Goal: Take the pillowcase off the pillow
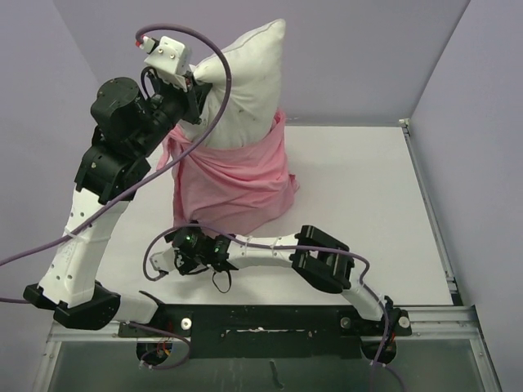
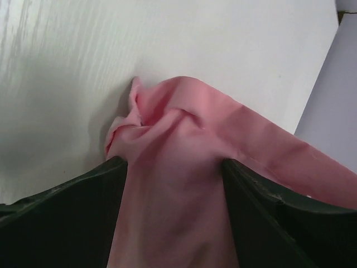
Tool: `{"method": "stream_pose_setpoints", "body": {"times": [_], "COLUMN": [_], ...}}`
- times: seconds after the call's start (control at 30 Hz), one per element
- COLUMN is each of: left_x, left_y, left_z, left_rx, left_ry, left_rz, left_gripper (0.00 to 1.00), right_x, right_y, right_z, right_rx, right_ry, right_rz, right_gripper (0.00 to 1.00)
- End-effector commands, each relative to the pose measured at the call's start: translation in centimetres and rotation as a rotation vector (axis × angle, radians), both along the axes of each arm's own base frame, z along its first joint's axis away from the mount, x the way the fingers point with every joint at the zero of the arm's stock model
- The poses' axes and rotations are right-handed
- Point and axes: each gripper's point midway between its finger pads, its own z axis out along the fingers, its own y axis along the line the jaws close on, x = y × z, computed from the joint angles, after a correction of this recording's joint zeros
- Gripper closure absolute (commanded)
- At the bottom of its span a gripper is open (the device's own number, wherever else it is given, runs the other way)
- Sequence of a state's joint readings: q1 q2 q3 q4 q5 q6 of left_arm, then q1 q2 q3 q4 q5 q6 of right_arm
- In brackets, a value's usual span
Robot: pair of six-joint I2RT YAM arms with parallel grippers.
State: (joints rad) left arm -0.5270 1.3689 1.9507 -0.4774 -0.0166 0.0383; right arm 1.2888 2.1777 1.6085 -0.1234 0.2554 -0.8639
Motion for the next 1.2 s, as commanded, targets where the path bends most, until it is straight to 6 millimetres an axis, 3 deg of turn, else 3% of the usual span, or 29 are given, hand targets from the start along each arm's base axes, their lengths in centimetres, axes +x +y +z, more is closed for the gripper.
{"method": "stream_pose_setpoints", "body": {"times": [0.0, 0.1, 0.23, 0.3, 0.37, 0.47, 0.57, 0.67, 0.9, 1.17], "left_x": [-2.6, -2.6, -2.8, -2.9, -3.0, -3.3, -3.8, -4.2, -5.9, -6.7], "left_y": [0.9, 0.8, 0.7, 0.6, 0.8, 0.9, 1.0, 1.2, 2.8, 4.6], "left_z": [6.4, 6.8, 7.1, 7.2, 7.4, 8.3, 9.6, 11.7, 18.5, 21.8], "left_rx": [-0.089, -0.093, -0.1, -0.098, -0.093, -0.091, -0.085, -0.078, -0.08, -0.066], "left_ry": [-0.153, -0.152, -0.148, -0.147, -0.153, -0.181, -0.233, -0.307, -0.549, -0.719], "left_rz": [-0.027, -0.033, -0.042, -0.045, -0.043, -0.048, -0.052, -0.053, -0.002, 0.102], "left_gripper": [1.0, 1.0, 1.0, 1.0, 1.0, 1.0, 1.0, 1.0, 1.0, 1.0], "right_x": [1.3, 0.8, 0.2, 0.6, 1.4, 2.7, 3.1, 2.5, 0.0, -3.3], "right_y": [-0.8, 0.0, 1.7, 2.0, 1.3, -1.0, -3.6, -6.3, -12.2, -16.6], "right_z": [-1.3, -2.2, -3.0, -2.9, -2.8, -2.7, -1.6, -2.0, -5.6, -8.7], "right_rx": [-0.193, -0.237, -0.25, -0.228, -0.209, -0.191, -0.145, -0.124, -0.137, -0.095], "right_ry": [-0.102, -0.128, -0.167, -0.155, -0.125, -0.08, -0.044, 0.009, 0.134, 0.293], "right_rz": [0.059, 0.091, 0.118, 0.075, 0.007, -0.107, -0.186, -0.247, -0.368, -0.552], "right_gripper": [0.35, 0.47, 0.45, 0.5, 0.64, 0.99, 1.0, 1.0, 1.0, 1.0]}}
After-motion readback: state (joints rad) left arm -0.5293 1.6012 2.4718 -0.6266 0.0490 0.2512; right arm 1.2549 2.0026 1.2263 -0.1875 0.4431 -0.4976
